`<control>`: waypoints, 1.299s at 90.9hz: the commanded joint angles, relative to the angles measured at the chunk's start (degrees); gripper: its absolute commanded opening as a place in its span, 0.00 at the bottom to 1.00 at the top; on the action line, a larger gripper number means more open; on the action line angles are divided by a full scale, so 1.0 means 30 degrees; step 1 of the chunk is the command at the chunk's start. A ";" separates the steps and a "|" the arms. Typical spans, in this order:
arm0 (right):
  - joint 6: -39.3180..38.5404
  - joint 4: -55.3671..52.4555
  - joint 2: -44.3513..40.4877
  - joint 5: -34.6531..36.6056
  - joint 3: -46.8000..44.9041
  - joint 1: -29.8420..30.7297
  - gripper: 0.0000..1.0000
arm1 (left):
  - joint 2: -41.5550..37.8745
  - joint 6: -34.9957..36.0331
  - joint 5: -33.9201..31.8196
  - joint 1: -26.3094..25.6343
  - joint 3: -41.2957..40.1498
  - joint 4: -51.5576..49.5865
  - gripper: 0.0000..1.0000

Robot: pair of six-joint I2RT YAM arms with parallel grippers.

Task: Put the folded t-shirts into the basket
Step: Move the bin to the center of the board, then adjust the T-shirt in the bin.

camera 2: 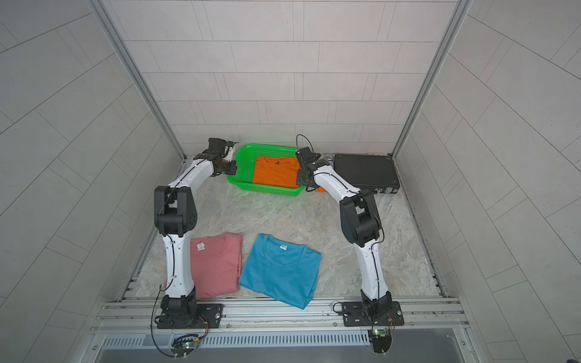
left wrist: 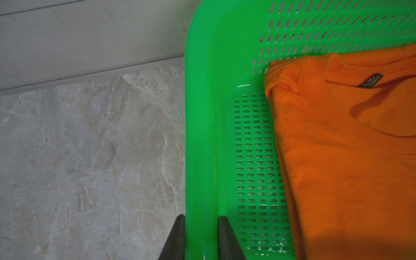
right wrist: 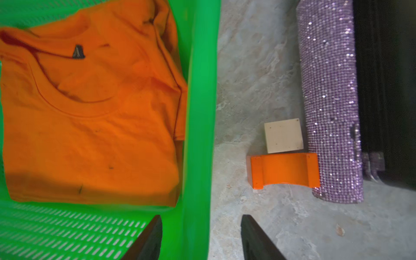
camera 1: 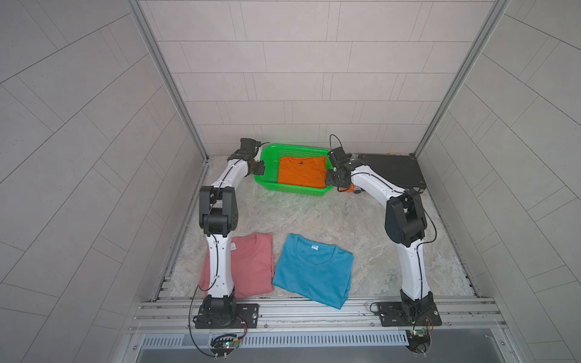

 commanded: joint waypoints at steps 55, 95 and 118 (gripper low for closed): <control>-0.3170 -0.1265 -0.3265 -0.0495 -0.1355 -0.0308 0.58 | -0.8368 -0.2409 0.2727 -0.0301 -0.9453 -0.2037 0.45; -0.2112 -0.0824 -0.1990 -0.4332 0.1973 0.3013 0.19 | -0.9851 -0.3624 0.4425 0.0258 -0.9840 -0.3491 0.57; -0.2655 -0.2873 0.2634 -0.6257 0.6613 0.3906 0.08 | -0.9851 -0.4382 0.6230 0.0381 -1.1242 -0.2947 0.54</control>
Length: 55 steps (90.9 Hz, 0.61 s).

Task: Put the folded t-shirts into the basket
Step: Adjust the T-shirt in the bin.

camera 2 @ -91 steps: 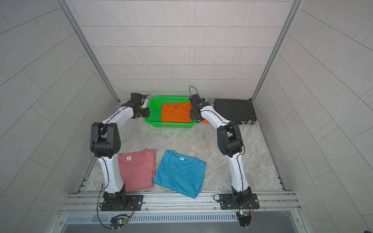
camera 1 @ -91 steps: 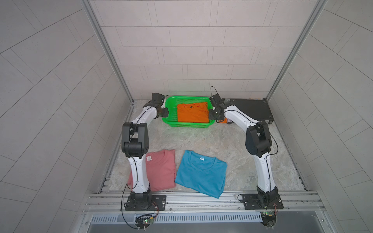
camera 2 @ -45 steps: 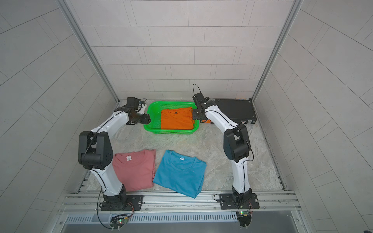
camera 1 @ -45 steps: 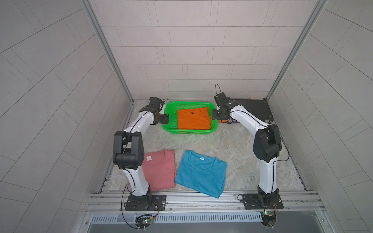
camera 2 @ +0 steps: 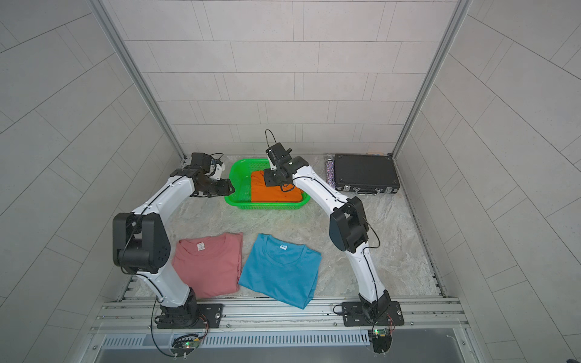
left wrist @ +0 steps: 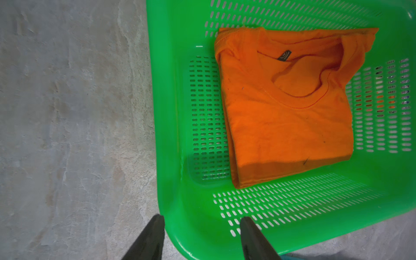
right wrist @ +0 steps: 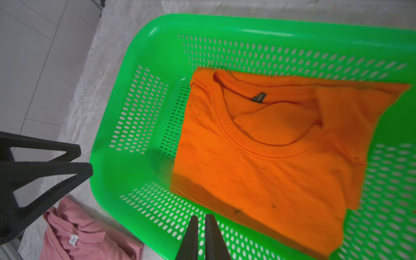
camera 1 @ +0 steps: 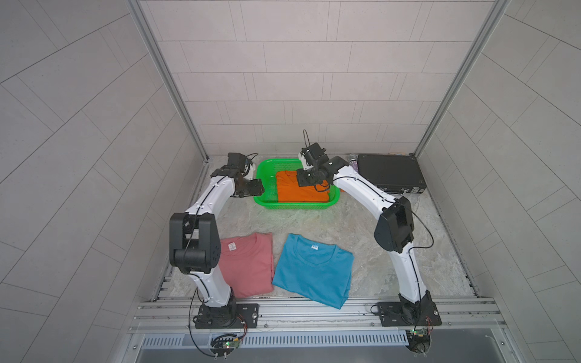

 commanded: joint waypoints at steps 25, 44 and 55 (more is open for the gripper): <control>-0.0466 -0.0797 0.3532 -0.3113 0.1830 -0.0033 0.10 | -0.0329 -0.1025 0.3674 0.0097 -0.1581 0.0363 0.54; -0.0891 -0.1354 0.5494 -0.4174 0.3153 -0.0089 0.12 | -0.0235 -0.1090 0.3917 0.0099 -0.1745 0.0383 0.54; -0.0960 -0.1378 0.6275 -0.4749 0.3628 -0.0086 0.12 | -0.0062 -0.1127 0.4191 0.0113 -0.1682 0.0369 0.53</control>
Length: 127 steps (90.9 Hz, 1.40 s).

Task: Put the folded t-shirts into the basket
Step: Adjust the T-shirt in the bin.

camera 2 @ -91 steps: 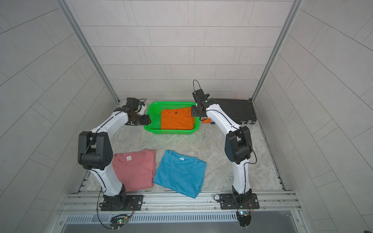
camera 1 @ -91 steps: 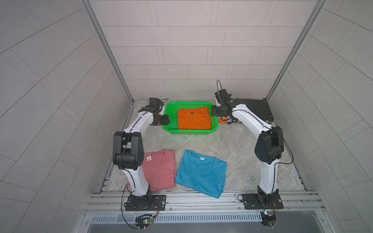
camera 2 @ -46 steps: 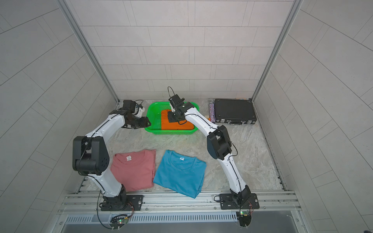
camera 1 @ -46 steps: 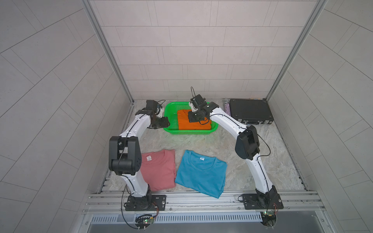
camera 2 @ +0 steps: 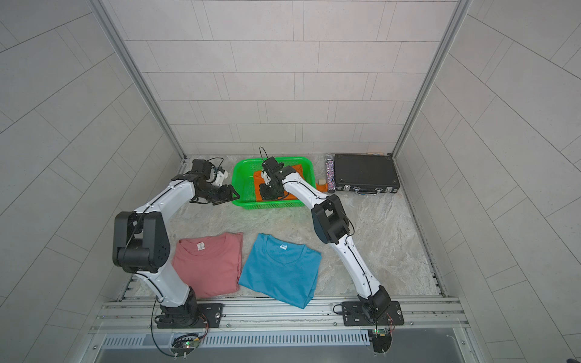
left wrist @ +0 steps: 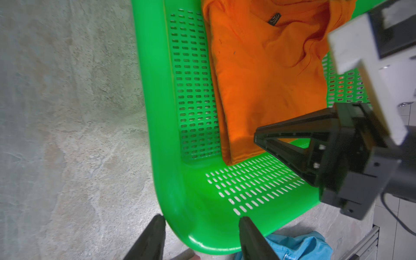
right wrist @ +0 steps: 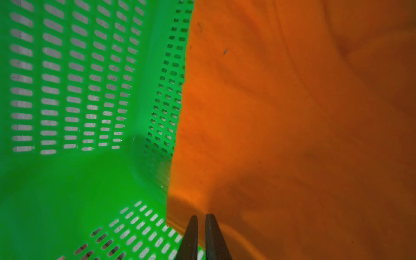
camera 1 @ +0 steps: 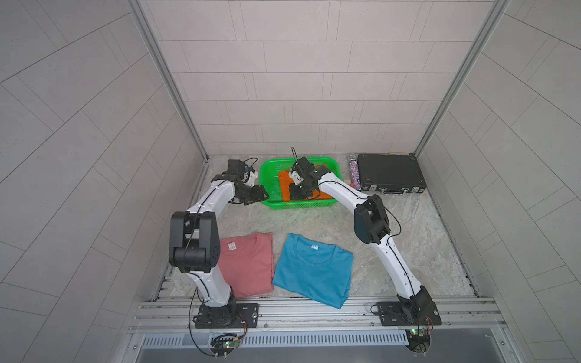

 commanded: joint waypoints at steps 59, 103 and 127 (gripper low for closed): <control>0.0713 0.1255 0.3370 -0.6375 0.1964 -0.0097 0.14 | 0.0327 -0.0216 0.2025 -0.0372 -0.0925 0.0455 0.47; 0.3202 0.4879 0.1580 -0.7332 0.2042 -0.0365 0.15 | -0.0035 0.0098 0.1608 -0.0275 -0.0767 0.0292 0.47; 0.1311 0.2764 -0.2817 -0.5203 0.1853 -0.1177 0.27 | -0.1306 0.0854 0.2207 0.1020 0.1414 -0.1355 0.69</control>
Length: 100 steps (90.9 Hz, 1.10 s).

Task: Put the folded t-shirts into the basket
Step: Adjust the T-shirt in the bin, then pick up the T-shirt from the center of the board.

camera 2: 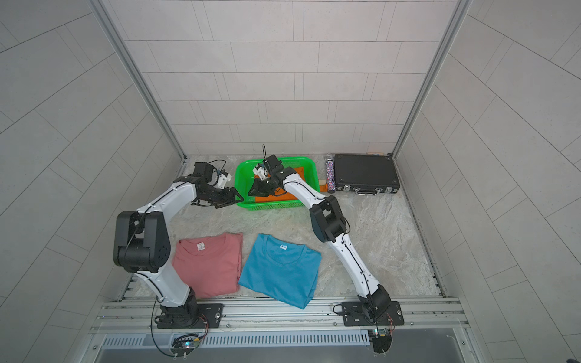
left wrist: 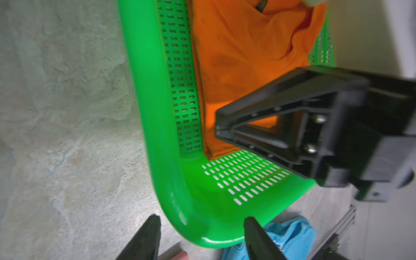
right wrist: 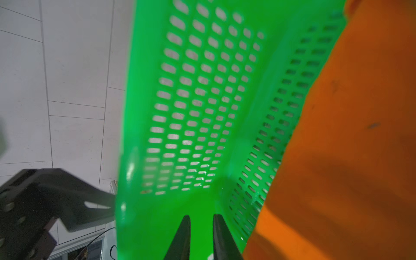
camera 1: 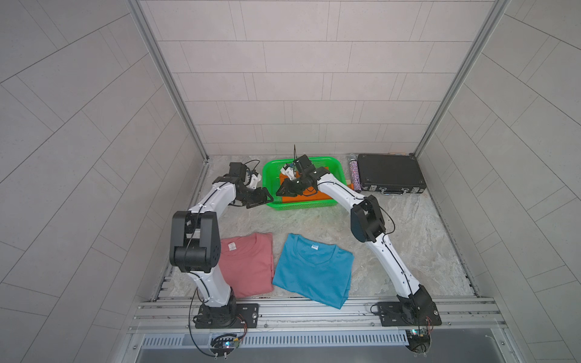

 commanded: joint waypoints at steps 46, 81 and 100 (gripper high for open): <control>-0.2046 -0.0132 -2.0879 0.6784 -1.7086 -0.0786 0.60 | -0.7863 0.5855 0.7059 0.0440 -0.0557 -0.5601 0.77; 0.2657 -0.3198 -3.2335 0.7427 -3.1060 -0.0901 0.73 | -0.7516 0.7661 0.2033 -0.7363 -0.5218 -0.5710 0.80; 0.4031 -0.2112 -3.3915 0.6484 -3.6225 -0.0980 0.72 | -0.4560 0.5586 -0.0520 -0.8017 -0.5532 -0.4225 0.81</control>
